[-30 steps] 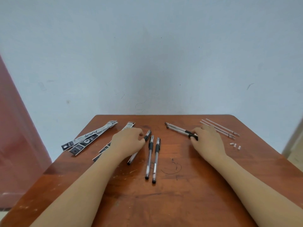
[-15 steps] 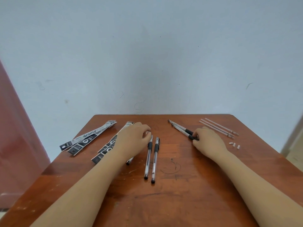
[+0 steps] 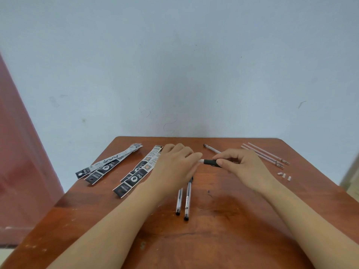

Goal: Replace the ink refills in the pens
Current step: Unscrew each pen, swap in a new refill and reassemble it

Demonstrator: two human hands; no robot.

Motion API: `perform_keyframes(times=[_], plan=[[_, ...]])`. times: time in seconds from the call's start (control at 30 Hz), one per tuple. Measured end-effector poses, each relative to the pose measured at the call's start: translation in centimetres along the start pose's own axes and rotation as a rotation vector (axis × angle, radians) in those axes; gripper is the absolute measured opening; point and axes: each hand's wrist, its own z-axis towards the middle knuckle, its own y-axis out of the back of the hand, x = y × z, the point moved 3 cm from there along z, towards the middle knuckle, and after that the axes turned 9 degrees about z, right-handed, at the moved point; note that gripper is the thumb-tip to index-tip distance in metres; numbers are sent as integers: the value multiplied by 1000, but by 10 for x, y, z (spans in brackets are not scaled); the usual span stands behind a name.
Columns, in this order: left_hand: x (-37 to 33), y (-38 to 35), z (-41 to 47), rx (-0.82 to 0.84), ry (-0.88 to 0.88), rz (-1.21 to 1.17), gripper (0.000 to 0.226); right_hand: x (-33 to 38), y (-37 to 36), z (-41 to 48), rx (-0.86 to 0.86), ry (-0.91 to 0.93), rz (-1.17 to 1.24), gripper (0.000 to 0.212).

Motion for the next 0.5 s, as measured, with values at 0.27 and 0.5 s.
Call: perform_keyframes(times=[0.27,0.5], plan=[[-1,6,1,68,5,-134,37,-7,-1,0,37,-109,182,15],[1,6,0,83,-51,-229,43,-6,7,2,66,-76,163,22]])
